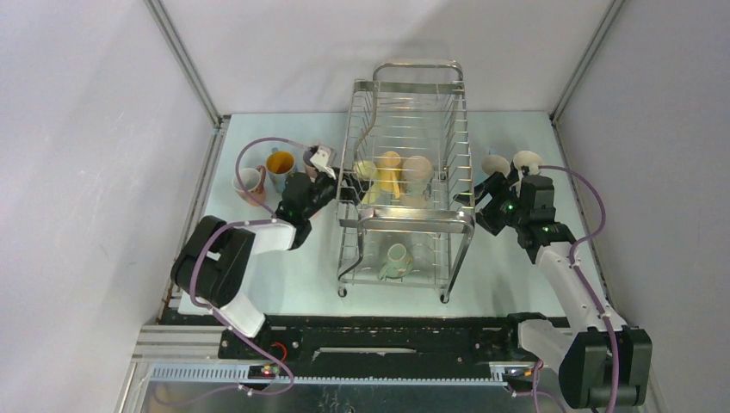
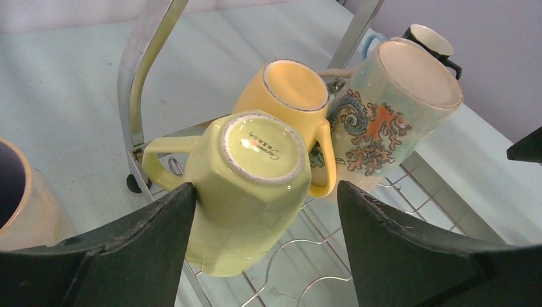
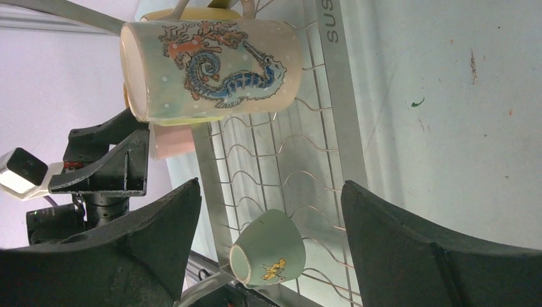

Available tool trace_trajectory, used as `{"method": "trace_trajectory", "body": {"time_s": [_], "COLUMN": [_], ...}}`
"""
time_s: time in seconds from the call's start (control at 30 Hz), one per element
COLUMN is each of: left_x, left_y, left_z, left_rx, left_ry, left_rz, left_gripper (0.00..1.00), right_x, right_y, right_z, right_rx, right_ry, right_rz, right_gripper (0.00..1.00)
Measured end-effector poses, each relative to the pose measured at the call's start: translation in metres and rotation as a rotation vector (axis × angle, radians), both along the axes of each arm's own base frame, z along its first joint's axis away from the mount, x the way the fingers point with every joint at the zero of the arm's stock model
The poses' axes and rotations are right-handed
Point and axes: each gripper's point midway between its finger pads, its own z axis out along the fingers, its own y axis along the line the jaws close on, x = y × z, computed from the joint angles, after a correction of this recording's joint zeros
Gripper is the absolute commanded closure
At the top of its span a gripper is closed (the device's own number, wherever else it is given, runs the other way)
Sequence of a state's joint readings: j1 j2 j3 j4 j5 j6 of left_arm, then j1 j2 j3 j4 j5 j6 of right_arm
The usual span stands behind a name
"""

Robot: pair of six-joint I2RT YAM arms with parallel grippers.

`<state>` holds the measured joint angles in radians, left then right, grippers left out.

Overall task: Unload the cups from the dish rack
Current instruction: Move the cup to the dish rack.

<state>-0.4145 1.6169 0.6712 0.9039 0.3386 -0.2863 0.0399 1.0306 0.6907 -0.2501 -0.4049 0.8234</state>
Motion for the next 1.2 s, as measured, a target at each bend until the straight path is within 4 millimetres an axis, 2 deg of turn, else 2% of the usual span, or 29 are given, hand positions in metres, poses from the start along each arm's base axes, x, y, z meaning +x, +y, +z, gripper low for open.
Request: {"method": "trace_trajectory", "body": {"time_s": [0.33,0.63,0.83,0.97,1.1,1.2], "left_x": [0.008,0.024,0.027,0.029,0.03,0.03], "left_y": [-0.003,-0.013,-0.017,-0.018,-0.02,-0.021], "left_z": [-0.012,-0.012,-0.016,-0.015,-0.015,-0.015], "left_rx": [0.006,0.023,0.033,0.034,0.034,0.029], "left_ry": [0.007,0.034,0.053,0.062,0.07,0.079], "left_rz": [0.035,0.064,0.077,0.084,0.089,0.089], "left_gripper": [0.17,0.17,0.2,0.26,0.42,0.49], "right_x": [0.0,-0.001,-0.002,-0.002,-0.002,-0.002], "right_y": [0.0,-0.001,-0.001,-0.001,-0.001,-0.001], "right_z": [-0.002,-0.004,-0.005,-0.005,-0.005,-0.005], "right_rx": [-0.011,-0.019,-0.023,-0.025,-0.025,-0.026], "right_ry": [0.001,0.006,0.009,0.007,0.007,0.007], "right_rz": [0.008,0.012,0.015,0.017,0.017,0.017], "right_gripper": [0.11,0.11,0.11,0.11,0.11,0.11]}}
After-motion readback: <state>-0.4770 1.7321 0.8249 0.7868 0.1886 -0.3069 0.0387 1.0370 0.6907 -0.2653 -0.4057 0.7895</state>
